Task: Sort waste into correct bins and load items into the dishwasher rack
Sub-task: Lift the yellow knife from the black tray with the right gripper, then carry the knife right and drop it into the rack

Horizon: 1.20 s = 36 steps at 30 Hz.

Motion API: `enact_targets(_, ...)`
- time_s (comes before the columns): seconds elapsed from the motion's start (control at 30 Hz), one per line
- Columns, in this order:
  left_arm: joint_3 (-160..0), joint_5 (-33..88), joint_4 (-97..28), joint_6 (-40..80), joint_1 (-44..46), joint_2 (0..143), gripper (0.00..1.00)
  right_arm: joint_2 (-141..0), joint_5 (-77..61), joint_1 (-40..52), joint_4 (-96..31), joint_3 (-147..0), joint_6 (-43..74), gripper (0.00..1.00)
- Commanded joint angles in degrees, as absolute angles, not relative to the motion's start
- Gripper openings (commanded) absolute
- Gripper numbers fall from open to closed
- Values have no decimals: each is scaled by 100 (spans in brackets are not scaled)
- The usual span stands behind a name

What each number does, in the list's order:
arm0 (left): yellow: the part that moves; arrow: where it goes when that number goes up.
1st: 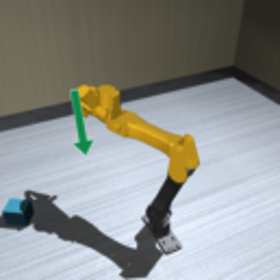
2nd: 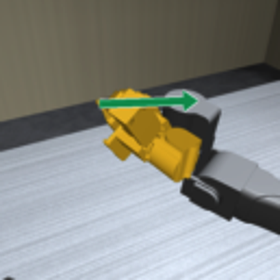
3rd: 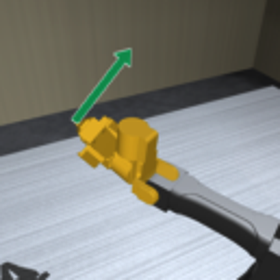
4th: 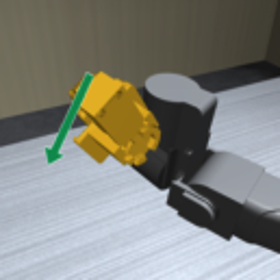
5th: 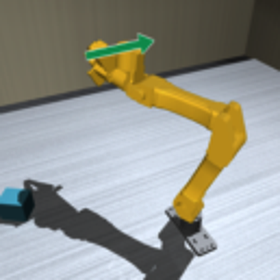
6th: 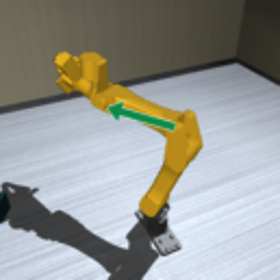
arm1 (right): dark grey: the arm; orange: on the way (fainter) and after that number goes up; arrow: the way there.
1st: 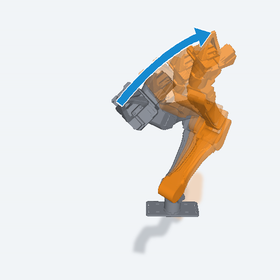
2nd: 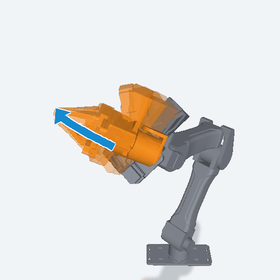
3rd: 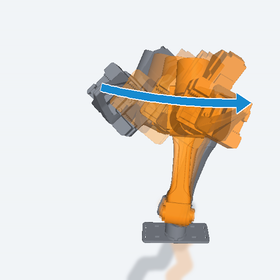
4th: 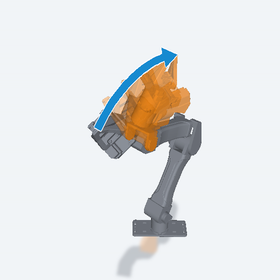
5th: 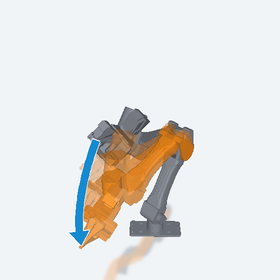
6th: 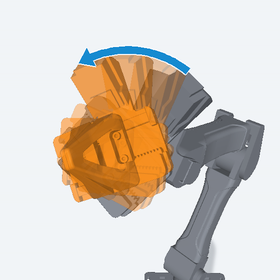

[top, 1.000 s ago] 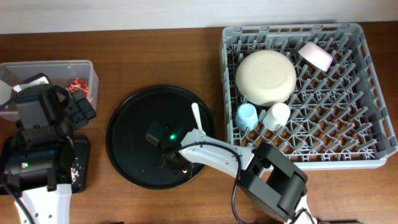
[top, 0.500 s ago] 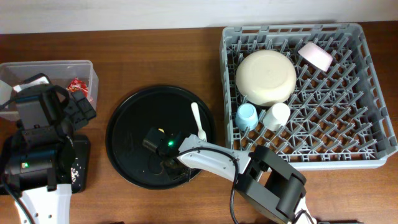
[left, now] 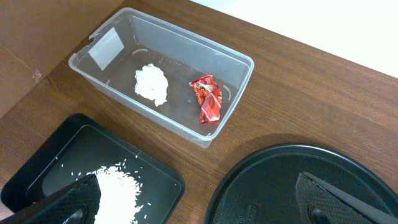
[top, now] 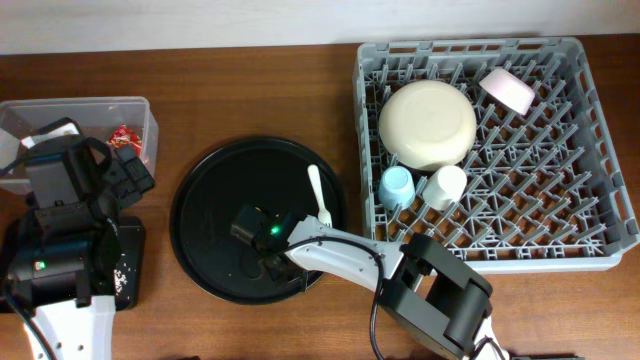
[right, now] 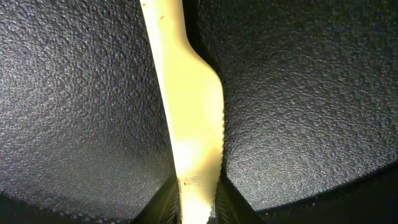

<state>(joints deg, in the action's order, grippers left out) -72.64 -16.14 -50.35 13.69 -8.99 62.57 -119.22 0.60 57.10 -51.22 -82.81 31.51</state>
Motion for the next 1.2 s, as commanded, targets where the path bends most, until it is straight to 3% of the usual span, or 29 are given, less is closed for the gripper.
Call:
enact_targets(0.0, -7279, -1675, -5028, 1382, -921, 6228, 99, -11952, 108, 5699, -5190, -8350, 3197, 21)
enact_targets(0.33, -7279, -1675, -5026, 1382, -921, 6228, 99, -10768, 139, 5299, -5367, -8433, 3020, 21)
enact_targets(0.5, -7279, -1675, -5028, 1382, -921, 6228, 99, -9590, 567, 4648, -5826, -8433, 3009, 21)
enact_targets(0.77, -7279, -1675, -5026, 1382, -921, 6228, 99, -8012, 1129, 2314, -6757, -8433, 2099, 21)
enact_targets(0.83, -7279, -1675, -5028, 1382, -921, 6228, 99, -8079, 1122, 1483, -6973, -8429, 1623, 21)
enact_targets(1.17, -7279, -1675, -5026, 1382, -921, 6228, 99, -9223, 1096, -576, -6556, -8423, 318, 21)
